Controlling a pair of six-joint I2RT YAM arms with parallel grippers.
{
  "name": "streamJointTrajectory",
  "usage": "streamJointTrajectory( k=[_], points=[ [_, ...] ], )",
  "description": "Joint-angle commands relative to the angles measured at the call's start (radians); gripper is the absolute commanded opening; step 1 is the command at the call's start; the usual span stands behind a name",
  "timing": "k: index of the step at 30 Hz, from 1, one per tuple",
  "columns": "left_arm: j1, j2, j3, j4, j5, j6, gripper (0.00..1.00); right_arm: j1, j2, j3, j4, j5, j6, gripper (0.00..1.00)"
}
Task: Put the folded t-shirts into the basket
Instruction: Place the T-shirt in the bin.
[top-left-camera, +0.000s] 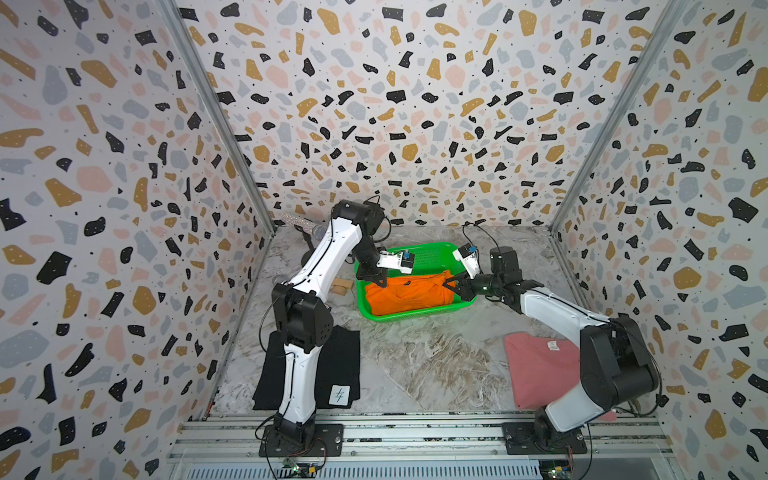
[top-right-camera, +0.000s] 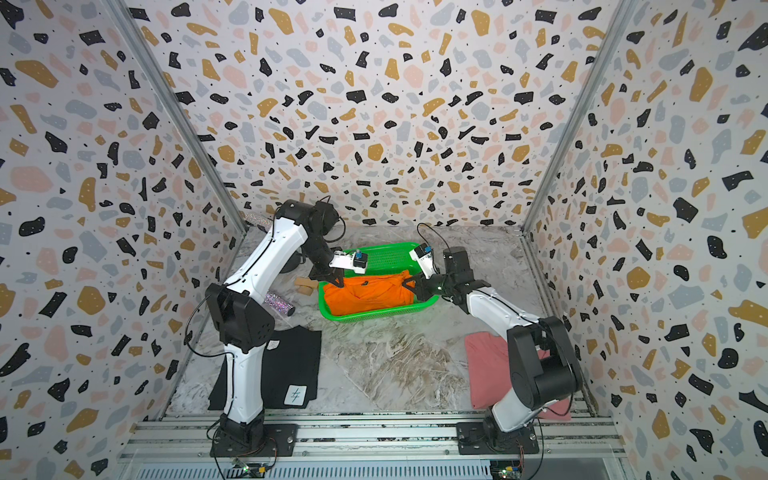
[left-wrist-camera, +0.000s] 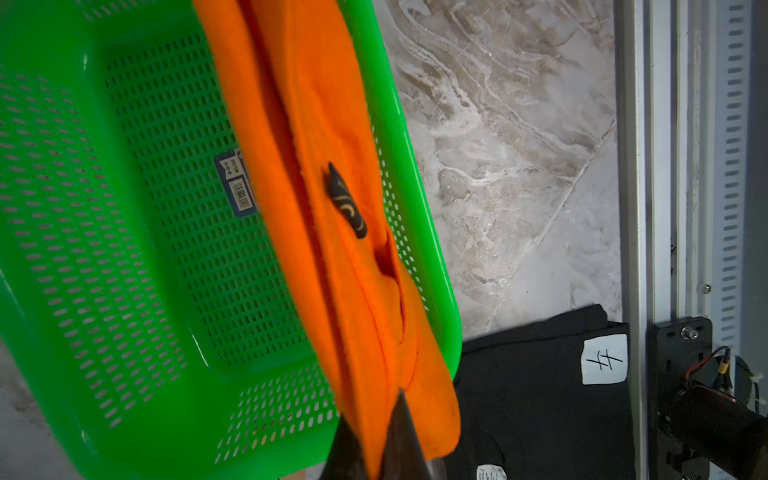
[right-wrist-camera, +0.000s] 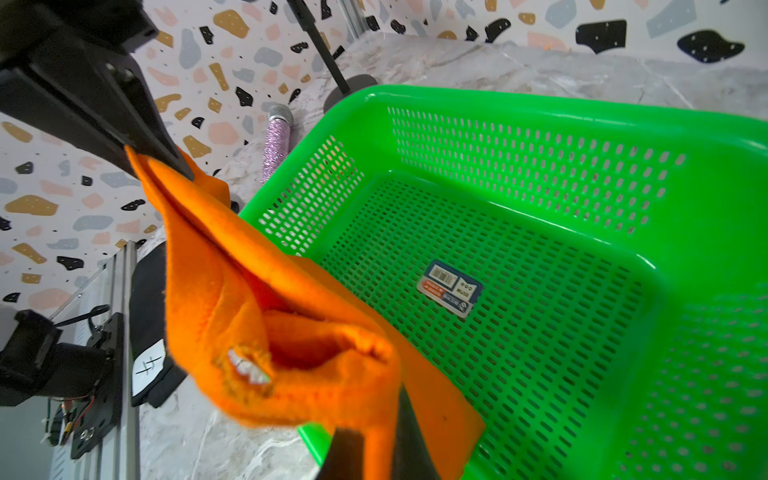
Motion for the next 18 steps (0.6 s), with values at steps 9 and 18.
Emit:
streamJointTrajectory(
  k=[9,18],
  points=[
    [0.061,0.235,0.166,0.187,-0.087,0.044,0.00,-0.030,0.223,0.227,0.005,0.147,0.009,0.00],
    [0.063,0.235,0.066,0.702,-0.131,0.038,0.93,-0.035,0.380,0.432,-0.035,0.385,0.146,0.41]
  ],
)
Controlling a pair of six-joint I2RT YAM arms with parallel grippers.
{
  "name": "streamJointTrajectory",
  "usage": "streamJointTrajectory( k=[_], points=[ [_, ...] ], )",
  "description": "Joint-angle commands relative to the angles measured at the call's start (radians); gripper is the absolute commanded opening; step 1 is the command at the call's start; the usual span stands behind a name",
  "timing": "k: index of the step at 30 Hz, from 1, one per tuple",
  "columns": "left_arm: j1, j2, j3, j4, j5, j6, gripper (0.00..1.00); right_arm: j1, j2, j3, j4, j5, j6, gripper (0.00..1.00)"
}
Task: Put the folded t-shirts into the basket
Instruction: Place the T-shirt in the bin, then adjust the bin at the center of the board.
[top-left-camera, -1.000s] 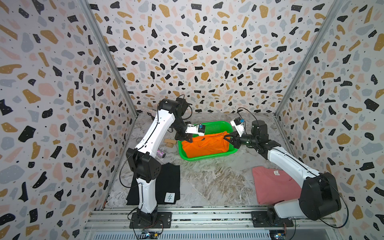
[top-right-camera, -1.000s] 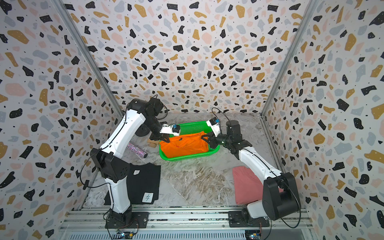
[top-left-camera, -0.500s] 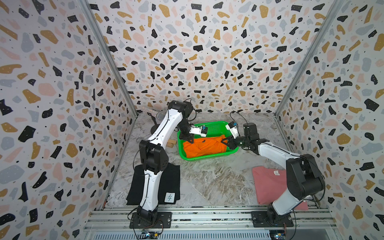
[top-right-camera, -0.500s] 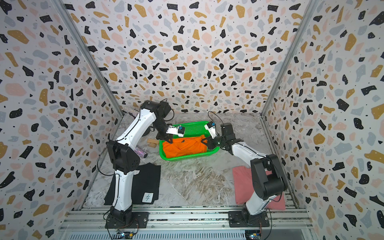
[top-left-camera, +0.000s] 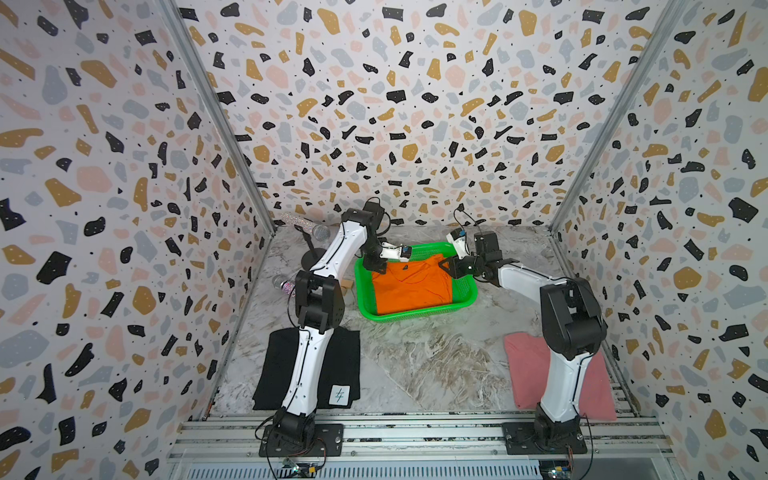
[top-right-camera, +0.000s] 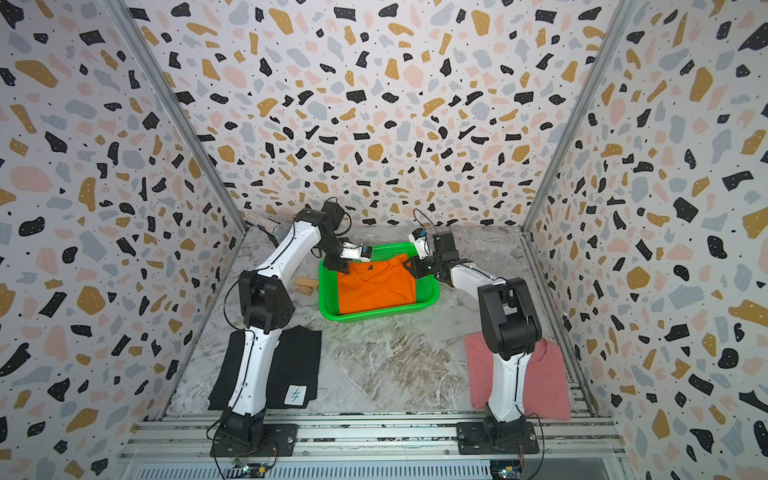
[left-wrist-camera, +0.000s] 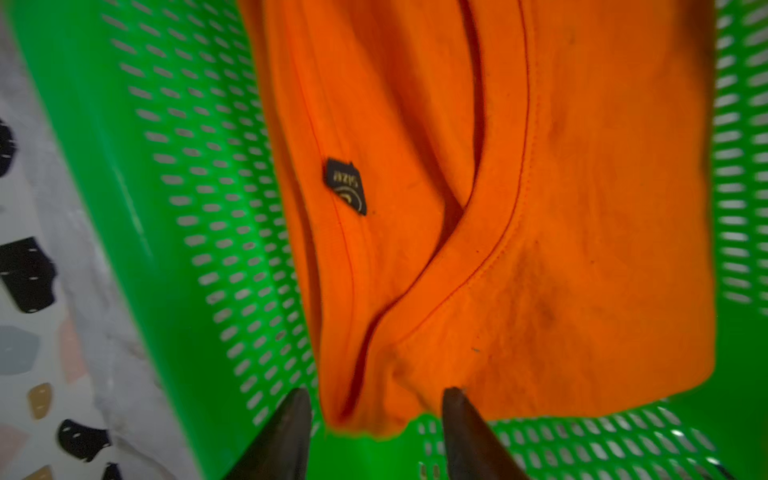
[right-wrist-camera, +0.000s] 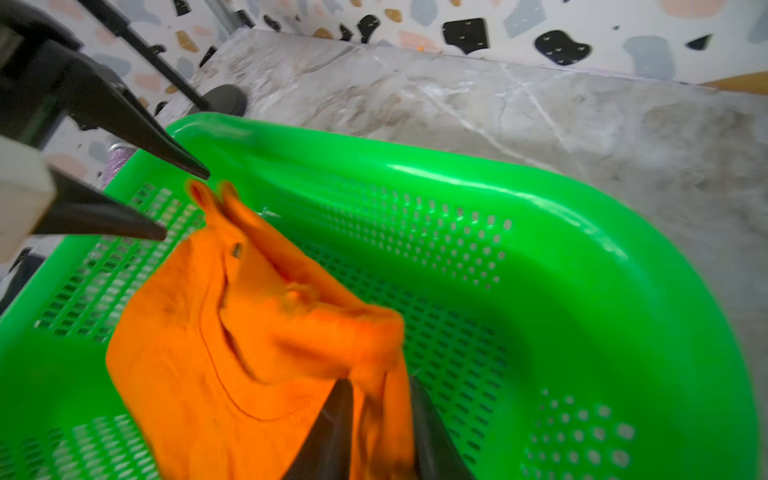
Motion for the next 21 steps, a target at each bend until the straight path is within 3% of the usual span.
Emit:
streamJointTrajectory(
  k=[1,5,11,16,21],
  points=[
    [0.002,-0.050,-0.048,0.287,-0.005,-0.036,0.95,-0.011,-0.004,0.087,-0.059,0.191,0.110,0.48],
    [0.002,-0.102,-0.035,0.325,0.056,-0.142,0.98,-0.012,-0.035,0.142,-0.213,0.258,0.122,0.52],
    [0.005,-0.251,-0.136,0.284,0.069,-0.310,0.99,-0.011,-0.174,0.091,-0.367,0.235,0.116,0.53],
    [0.005,-0.364,-0.193,0.216,-0.021,-0.635,1.00,-0.005,-0.292,0.036,-0.523,0.308,0.158,0.56],
    [0.014,-0.512,-0.340,0.192,-0.105,-0.910,1.00,-0.005,-0.285,0.040,-0.673,0.440,0.148,0.56]
  ],
)
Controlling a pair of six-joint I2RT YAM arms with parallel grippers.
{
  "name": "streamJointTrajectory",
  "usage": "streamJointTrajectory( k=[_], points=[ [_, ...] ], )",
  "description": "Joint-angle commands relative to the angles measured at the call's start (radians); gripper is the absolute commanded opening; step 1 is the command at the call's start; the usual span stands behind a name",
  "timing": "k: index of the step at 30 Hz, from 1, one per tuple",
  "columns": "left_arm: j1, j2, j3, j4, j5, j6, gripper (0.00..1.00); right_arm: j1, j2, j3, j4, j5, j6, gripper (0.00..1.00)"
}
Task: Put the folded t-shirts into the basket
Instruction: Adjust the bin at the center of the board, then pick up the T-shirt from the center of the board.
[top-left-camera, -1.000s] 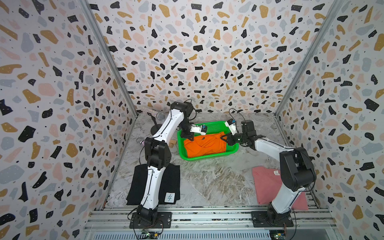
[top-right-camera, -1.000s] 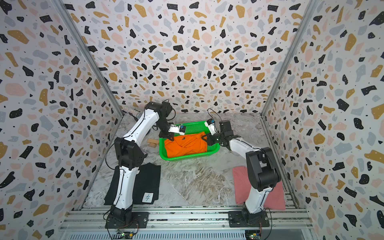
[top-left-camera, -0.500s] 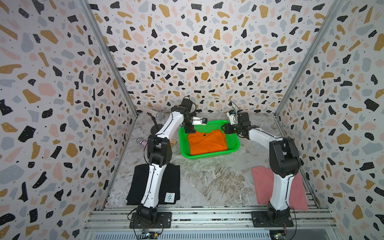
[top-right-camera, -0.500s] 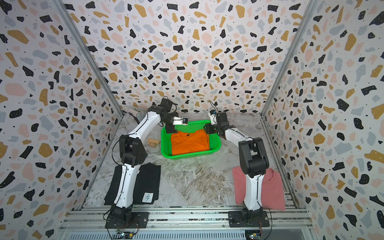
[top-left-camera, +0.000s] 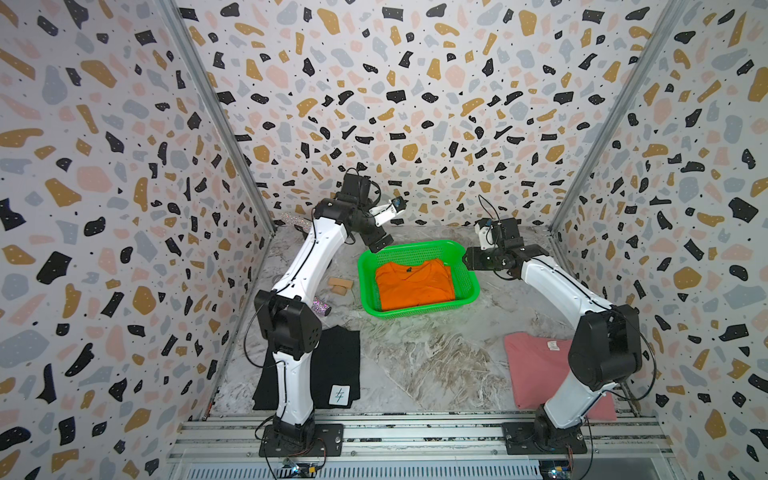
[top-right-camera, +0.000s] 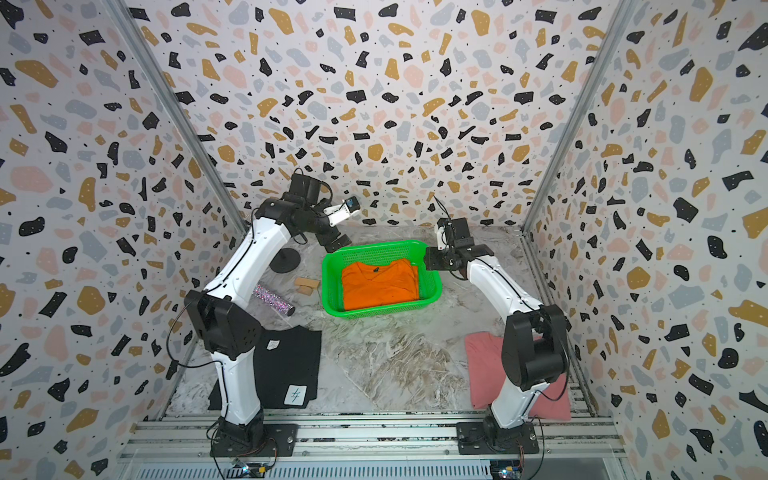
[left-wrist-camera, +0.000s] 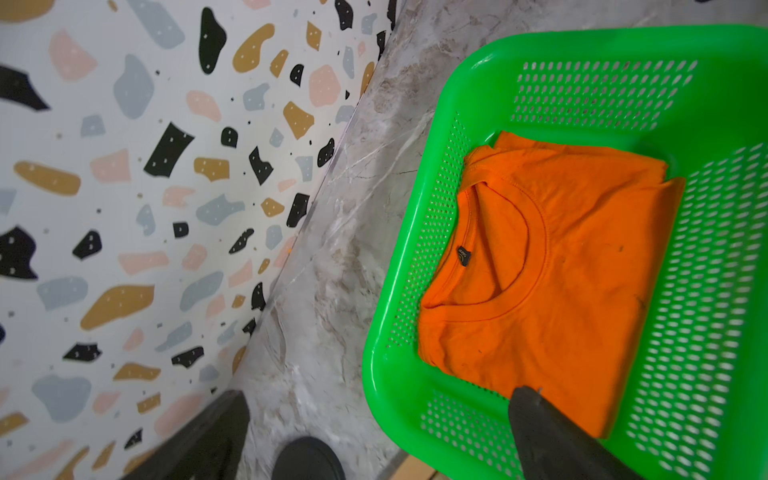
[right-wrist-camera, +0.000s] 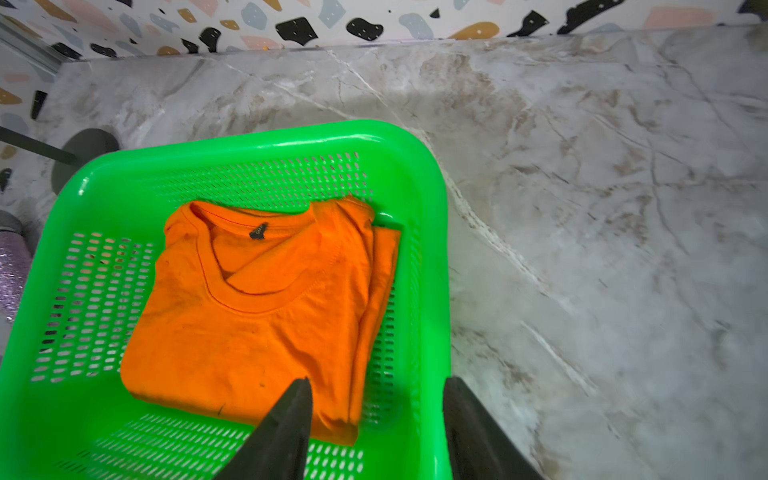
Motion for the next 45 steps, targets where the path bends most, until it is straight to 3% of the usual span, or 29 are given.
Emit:
streamJointTrajectory(
  k=[1,7,10,13,21,28,32,38,44,45],
  points=[
    [0.010,-0.094,-0.125,-0.038,-0.059,-0.277,1.00,0.004,0.030,0.007,-0.172,0.098,0.004,0.56],
    [0.029,-0.316,-0.386,0.032,-0.112,-0.354,1.00,0.004,0.164,0.104,-0.208,0.119,-0.023,0.56],
    [0.046,-0.355,-0.435,-0.010,-0.232,-0.399,1.00,0.004,0.270,0.201,-0.249,0.096,-0.013,0.55],
    [0.062,-0.401,-0.488,-0.038,-0.346,-0.423,1.00,0.004,0.322,0.249,-0.275,0.143,-0.011,0.47],
    [0.193,-0.523,-0.626,-0.112,-0.276,-0.460,1.00,-0.041,0.264,0.199,-0.328,0.302,-0.137,0.37],
    [0.314,-0.591,-0.785,-0.140,-0.201,-0.468,1.00,-0.131,0.219,0.166,-0.360,0.295,-0.137,0.46],
    [0.400,-0.624,-0.865,-0.151,-0.205,-0.453,1.00,-0.126,0.128,0.153,-0.349,0.179,-0.113,0.51],
    [0.571,-0.634,-0.947,-0.150,-0.179,-0.381,1.00,0.026,-0.078,0.086,-0.202,0.125,-0.149,0.54],
    [0.771,-0.602,-0.981,-0.123,-0.113,-0.292,1.00,0.300,-0.110,-0.083,0.167,-0.234,-0.279,0.57],
    [0.787,-0.584,-0.982,-0.120,-0.113,-0.285,1.00,0.340,-0.091,-0.102,0.227,-0.261,-0.312,0.63]
  ],
)
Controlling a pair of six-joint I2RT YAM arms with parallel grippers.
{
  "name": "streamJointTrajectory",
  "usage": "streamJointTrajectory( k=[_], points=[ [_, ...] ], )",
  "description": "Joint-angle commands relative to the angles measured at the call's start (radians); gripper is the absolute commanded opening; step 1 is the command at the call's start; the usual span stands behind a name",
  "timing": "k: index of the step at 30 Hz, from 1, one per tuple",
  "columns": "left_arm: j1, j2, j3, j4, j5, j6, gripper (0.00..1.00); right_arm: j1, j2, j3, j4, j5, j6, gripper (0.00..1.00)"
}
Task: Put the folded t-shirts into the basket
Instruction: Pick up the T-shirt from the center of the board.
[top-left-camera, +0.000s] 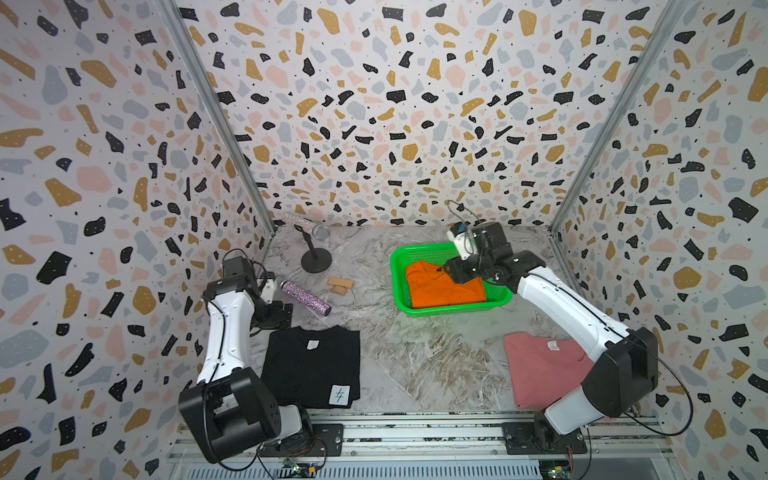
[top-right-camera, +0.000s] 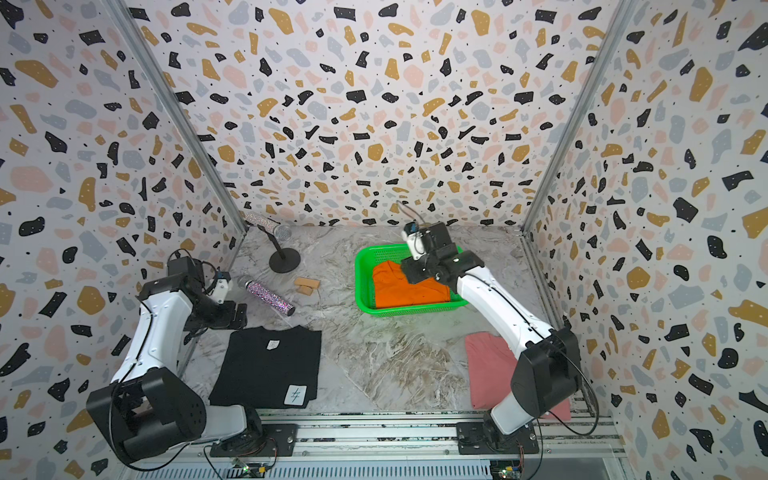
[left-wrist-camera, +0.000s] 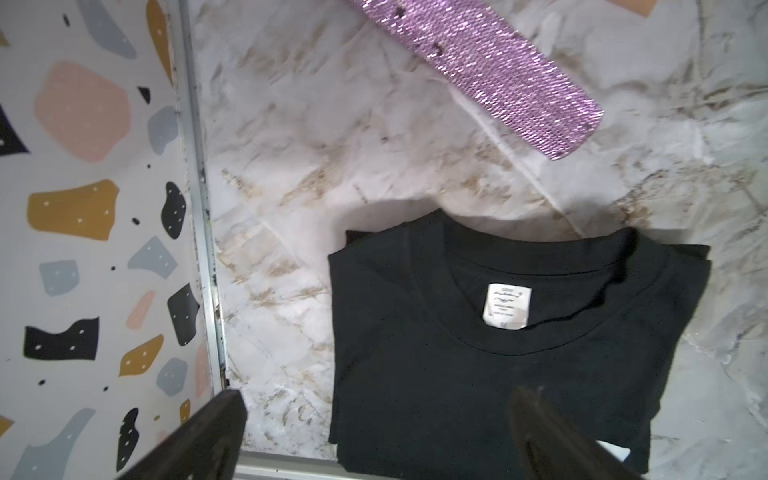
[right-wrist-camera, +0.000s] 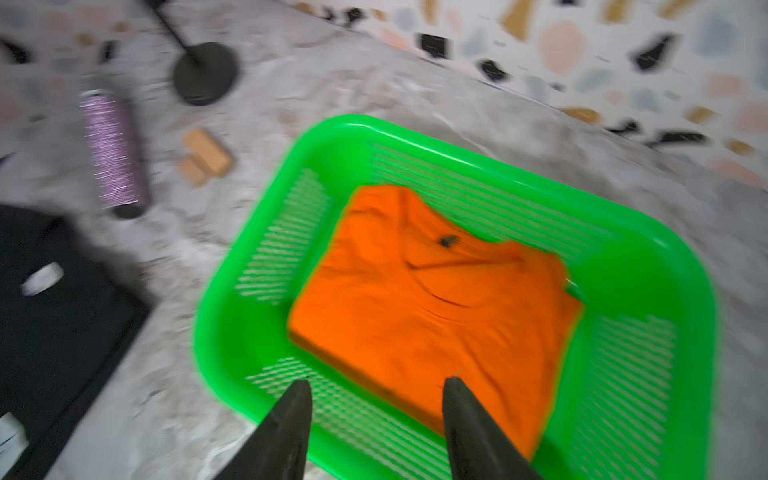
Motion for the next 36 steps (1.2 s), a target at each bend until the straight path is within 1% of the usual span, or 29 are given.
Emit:
streamJointTrajectory(
  k=[1,4,7,8,11,14,18,25,26,28,32,33,34,36],
  points=[
    [0.056,0.052,-0.018,0.022,0.044,0.068,1.00,0.107,0.078,-0.071,0.235,-0.209,-0.140,0.71],
    [0.108,0.117,-0.028,0.047,0.052,0.076,1.00,0.210,0.164,-0.049,0.297,-0.266,-0.225,0.73],
    [0.152,0.168,-0.037,0.072,0.067,0.065,1.00,0.270,0.263,0.008,0.308,-0.299,-0.241,0.79],
    [0.163,0.184,-0.036,0.071,0.075,0.060,1.00,0.282,0.300,0.038,0.291,-0.314,-0.239,0.79],
    [0.170,0.216,-0.053,0.076,0.099,0.062,1.00,0.308,0.402,0.104,0.265,-0.354,-0.231,0.79],
    [0.169,0.234,-0.079,0.100,0.097,0.069,1.00,0.330,0.497,0.174,0.222,-0.385,-0.231,0.79],
    [0.171,0.267,-0.094,0.122,0.088,0.077,1.00,0.347,0.633,0.317,0.109,-0.389,-0.239,0.79],
    [0.180,0.305,-0.106,0.133,0.096,0.088,0.99,0.358,0.820,0.522,0.006,-0.391,-0.200,0.78],
    [0.181,0.309,-0.107,0.131,0.097,0.093,0.98,0.360,0.839,0.544,-0.014,-0.397,-0.199,0.76],
    [0.186,0.312,-0.106,0.126,0.101,0.101,0.98,0.363,0.863,0.575,-0.050,-0.428,-0.214,0.67],
    [0.194,0.308,-0.092,0.103,0.123,0.131,0.98,0.365,0.864,0.571,-0.105,-0.482,-0.258,0.40],
    [0.196,0.308,-0.089,0.096,0.132,0.144,0.98,0.365,0.859,0.568,-0.124,-0.496,-0.275,0.36],
    [0.197,0.307,-0.085,0.090,0.145,0.159,0.98,0.365,0.851,0.559,-0.141,-0.512,-0.296,0.35],
    [0.198,0.304,-0.083,0.078,0.177,0.198,0.99,0.364,0.830,0.536,-0.158,-0.538,-0.331,0.29]
  ],
)
